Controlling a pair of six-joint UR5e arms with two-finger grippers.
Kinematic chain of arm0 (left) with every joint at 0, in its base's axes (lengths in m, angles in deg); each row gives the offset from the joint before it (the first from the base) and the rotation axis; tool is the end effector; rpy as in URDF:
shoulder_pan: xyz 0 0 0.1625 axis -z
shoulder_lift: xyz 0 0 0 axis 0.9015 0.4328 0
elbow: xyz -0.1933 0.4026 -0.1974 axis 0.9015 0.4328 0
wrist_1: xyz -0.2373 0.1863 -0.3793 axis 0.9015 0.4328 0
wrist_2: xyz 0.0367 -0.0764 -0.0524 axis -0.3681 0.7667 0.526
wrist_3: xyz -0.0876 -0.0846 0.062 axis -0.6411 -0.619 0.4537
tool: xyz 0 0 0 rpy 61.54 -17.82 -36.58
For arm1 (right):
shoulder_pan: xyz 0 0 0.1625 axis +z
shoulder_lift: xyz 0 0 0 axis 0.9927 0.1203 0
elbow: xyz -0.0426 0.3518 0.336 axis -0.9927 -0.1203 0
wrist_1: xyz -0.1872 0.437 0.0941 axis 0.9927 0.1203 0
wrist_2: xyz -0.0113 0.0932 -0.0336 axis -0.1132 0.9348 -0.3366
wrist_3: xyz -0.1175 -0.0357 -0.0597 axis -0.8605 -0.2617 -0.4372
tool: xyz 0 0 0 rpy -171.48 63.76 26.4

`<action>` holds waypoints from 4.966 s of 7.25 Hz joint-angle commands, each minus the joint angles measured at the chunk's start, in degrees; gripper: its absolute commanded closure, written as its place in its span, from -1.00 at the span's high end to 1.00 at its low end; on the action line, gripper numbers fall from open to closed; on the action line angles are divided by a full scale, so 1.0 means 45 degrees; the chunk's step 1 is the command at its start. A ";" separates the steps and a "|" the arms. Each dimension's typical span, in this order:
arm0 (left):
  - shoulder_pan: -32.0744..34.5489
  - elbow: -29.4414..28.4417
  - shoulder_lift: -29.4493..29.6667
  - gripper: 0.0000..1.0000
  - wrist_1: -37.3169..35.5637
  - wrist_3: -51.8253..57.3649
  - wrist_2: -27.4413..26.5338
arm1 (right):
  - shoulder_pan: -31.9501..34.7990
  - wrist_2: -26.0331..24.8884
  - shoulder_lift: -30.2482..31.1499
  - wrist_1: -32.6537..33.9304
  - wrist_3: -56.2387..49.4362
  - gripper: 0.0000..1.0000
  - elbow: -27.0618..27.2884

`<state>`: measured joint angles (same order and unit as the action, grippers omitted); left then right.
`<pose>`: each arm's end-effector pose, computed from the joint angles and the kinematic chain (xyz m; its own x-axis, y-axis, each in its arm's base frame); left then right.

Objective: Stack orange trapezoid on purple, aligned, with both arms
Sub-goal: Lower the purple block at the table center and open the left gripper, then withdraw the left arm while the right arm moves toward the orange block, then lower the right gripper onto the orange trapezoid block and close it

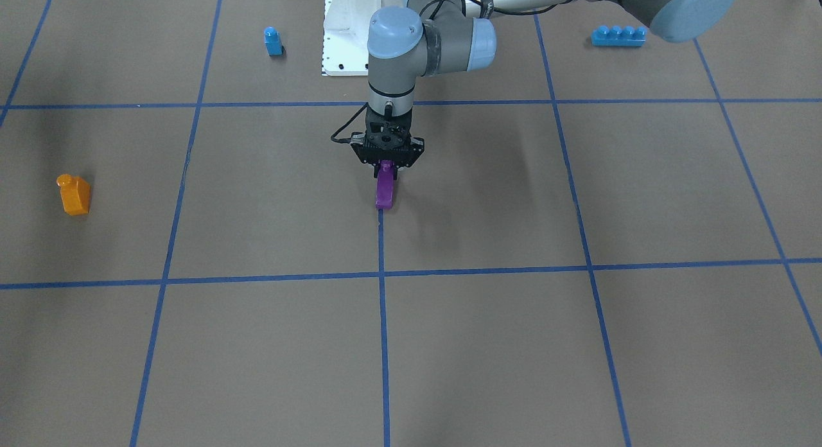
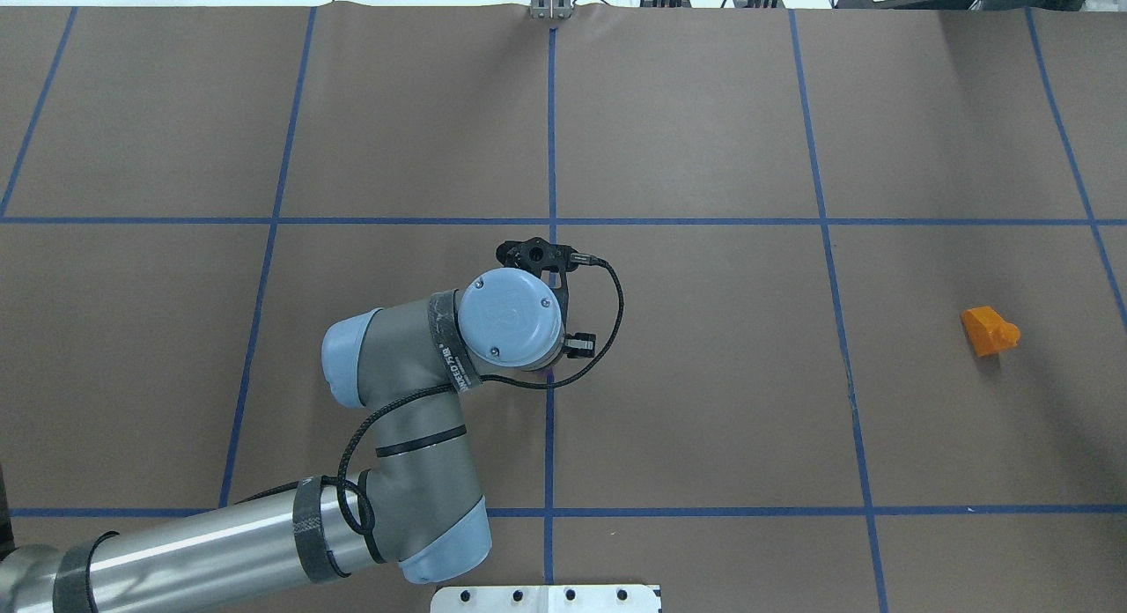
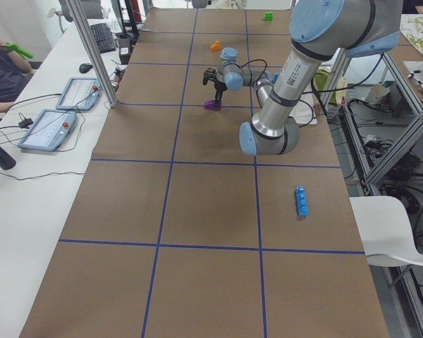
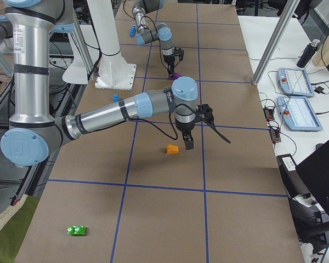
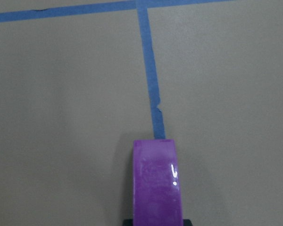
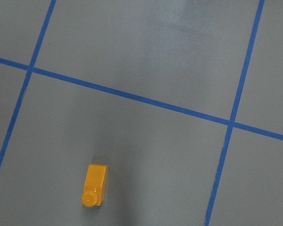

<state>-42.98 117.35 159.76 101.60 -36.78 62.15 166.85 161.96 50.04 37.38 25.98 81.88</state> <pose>0.7581 -0.4286 0.1966 0.6619 0.0980 -0.7432 0.0931 0.9730 0.2112 -0.0197 -0.5289 0.5595 0.6927 -0.2503 0.6764 0.1077 0.9632 0.2462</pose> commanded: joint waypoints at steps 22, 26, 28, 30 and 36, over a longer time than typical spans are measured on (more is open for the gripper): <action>0.1064 0.3505 -0.1871 1.00 -0.1706 0.2298 0.1109 | 0.0000 0.0000 0.0098 0.0000 0.0639 1.00 0.0005; 0.6344 0.8174 -0.6756 1.00 -0.4141 0.9709 0.5068 | -0.0855 0.0077 0.0175 -0.0638 0.2459 1.00 0.0319; 1.0347 0.7399 -0.8263 1.00 -0.4199 1.4770 0.7278 | -0.2723 -0.0348 0.1226 -0.5208 0.6597 1.00 0.0105; 1.2897 0.5876 -0.8599 1.00 -0.4199 1.7669 0.8125 | -0.4349 -0.1947 0.1640 -0.8290 0.8549 1.00 -0.1042; 1.3492 0.6025 -1.0593 1.00 -0.4023 1.7958 0.8128 | -0.6228 -0.3203 0.1582 -0.8809 0.9197 0.96 -0.2297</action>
<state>17.70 144.28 112.20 83.43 44.01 98.68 139.85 147.73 57.22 -2.20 66.52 72.68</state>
